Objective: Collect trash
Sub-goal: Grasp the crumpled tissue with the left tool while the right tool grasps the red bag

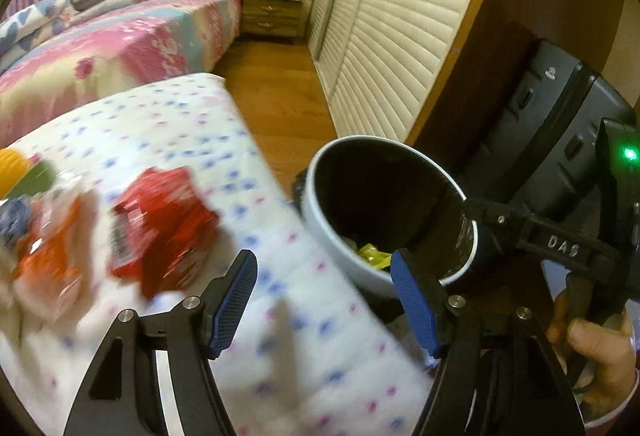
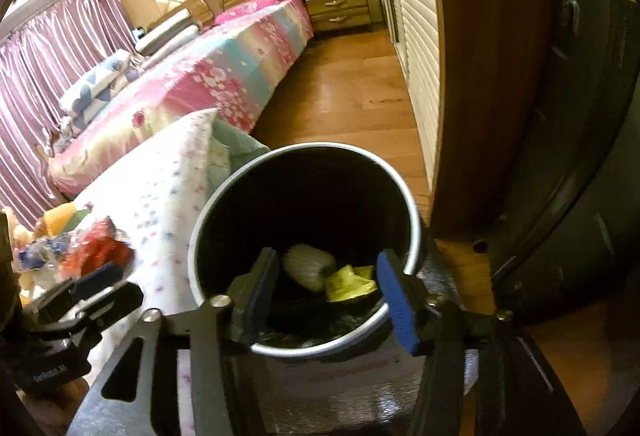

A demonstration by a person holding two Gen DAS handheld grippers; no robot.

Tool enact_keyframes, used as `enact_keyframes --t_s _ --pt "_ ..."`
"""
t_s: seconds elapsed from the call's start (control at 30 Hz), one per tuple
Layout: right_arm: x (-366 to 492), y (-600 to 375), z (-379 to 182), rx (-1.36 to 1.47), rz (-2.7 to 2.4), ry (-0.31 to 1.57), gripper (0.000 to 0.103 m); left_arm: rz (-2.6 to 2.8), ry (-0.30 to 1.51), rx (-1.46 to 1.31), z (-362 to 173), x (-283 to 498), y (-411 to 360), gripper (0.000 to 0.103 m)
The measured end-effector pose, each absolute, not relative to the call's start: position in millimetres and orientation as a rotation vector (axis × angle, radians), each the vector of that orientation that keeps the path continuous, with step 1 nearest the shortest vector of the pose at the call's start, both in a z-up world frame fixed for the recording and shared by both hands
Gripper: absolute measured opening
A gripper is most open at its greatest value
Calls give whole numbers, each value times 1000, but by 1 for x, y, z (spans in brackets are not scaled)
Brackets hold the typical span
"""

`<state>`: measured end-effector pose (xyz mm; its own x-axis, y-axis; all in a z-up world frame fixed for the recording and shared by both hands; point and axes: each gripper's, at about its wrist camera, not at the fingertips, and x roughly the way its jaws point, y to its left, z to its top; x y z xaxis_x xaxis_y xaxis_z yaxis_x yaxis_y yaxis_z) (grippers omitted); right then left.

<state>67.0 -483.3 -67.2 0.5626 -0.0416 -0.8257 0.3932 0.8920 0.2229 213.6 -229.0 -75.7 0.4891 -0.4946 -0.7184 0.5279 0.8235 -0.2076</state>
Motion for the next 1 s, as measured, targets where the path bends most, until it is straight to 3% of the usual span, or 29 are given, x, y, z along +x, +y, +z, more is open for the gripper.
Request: enact_keyframes --t_s 0.23,0.7,1.0 --pt "64 -440 -60 446 -166 898 73 -530 820 26 -73 176 -172 69" --pt "91 -355 -71 411 28 938 75 -296 829 -92 -63 137 -77 69" --pt "114 -329 -81 381 77 974 75 -209 839 -133 -56 128 -58 69"
